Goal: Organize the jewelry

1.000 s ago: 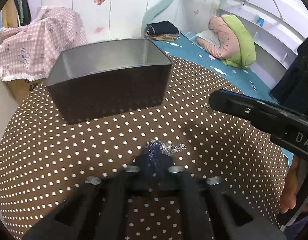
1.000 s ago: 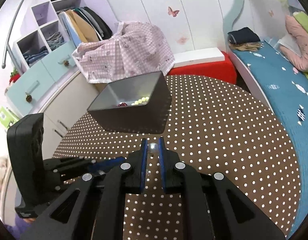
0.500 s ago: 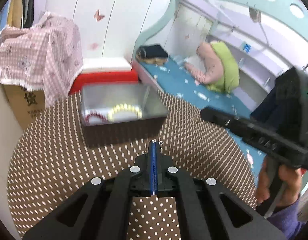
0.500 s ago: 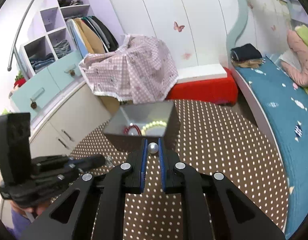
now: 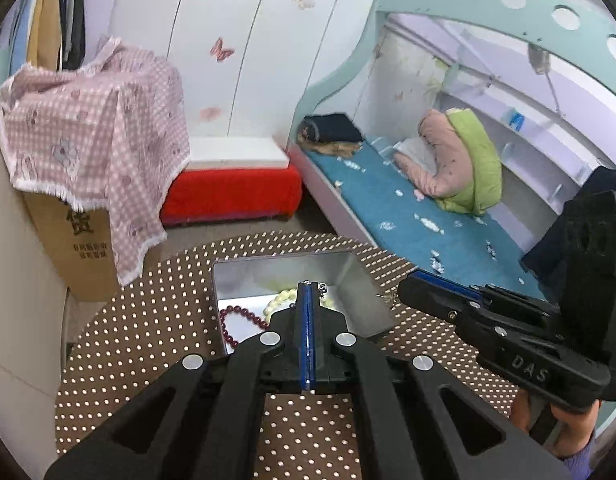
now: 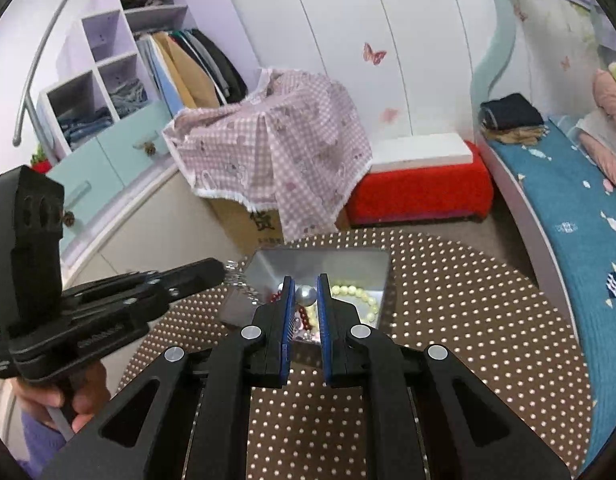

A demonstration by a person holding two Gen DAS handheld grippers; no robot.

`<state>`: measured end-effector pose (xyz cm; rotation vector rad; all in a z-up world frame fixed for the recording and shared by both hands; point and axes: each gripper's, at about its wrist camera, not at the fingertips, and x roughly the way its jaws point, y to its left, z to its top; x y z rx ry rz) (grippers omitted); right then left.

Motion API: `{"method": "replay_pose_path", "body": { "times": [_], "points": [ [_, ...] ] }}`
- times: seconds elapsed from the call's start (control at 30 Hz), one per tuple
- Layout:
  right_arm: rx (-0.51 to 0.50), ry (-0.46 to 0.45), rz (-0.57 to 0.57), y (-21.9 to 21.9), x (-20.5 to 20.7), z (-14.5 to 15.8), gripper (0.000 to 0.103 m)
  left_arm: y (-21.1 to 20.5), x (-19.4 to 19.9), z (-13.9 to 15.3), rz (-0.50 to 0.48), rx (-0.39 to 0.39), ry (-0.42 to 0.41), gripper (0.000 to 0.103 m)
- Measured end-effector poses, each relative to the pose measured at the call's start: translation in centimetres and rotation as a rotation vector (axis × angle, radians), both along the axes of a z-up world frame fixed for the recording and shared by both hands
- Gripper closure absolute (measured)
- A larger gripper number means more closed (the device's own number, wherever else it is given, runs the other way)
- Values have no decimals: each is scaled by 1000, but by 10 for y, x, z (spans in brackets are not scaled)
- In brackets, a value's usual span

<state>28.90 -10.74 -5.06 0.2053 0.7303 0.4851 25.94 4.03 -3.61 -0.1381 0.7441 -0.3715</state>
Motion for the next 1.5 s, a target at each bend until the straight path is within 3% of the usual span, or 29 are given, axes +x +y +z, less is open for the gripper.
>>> {"method": "replay_pose_path", "body": {
  "times": [0.23, 0.3, 0.37, 0.4, 0.6, 0.7, 0.73, 0.77, 0.83, 1.0, 1.23, 1.5],
  "points": [
    [-13, 48, -11, 10, 18, -27, 91, 3, 15, -31, 20, -21, 65, 102],
    [-15, 56, -15, 11, 21, -31, 91, 4, 16, -35, 18, -24, 81, 97],
    [-16, 62, -15, 11, 23, -35, 91, 1, 13, -34, 31, 22, 56, 71],
    [-15, 63, -16, 11, 24, -36, 91, -1, 12, -32, 39, 39, 45, 66],
    [-12, 58, -21, 12, 22, -37, 89, -2, 4, -25, 48, 47, 17, 62],
    [-11, 54, -33, 9, 20, -35, 89, -1, -1, -22, 54, 36, 13, 54],
    [-12, 55, -38, 8, 20, -34, 82, -1, -4, -20, 54, 30, 8, 50],
    [-15, 54, -44, 7, 18, -33, 65, 0, -7, -19, 56, 26, 4, 44],
    [-24, 41, -69, 3, 13, -29, 47, 2, -14, -14, 64, 13, -18, 37],
    [-13, 7, -78, -5, -6, -14, 46, 6, -33, 0, 92, 3, -66, 29],
    [-43, -33, -121, -17, -41, 8, 36, 12, -65, 16, 126, 14, -113, 19],
    [-126, -113, -178, -23, -97, 36, 30, 16, -110, 36, 198, 53, -186, 18]
  ]
}}
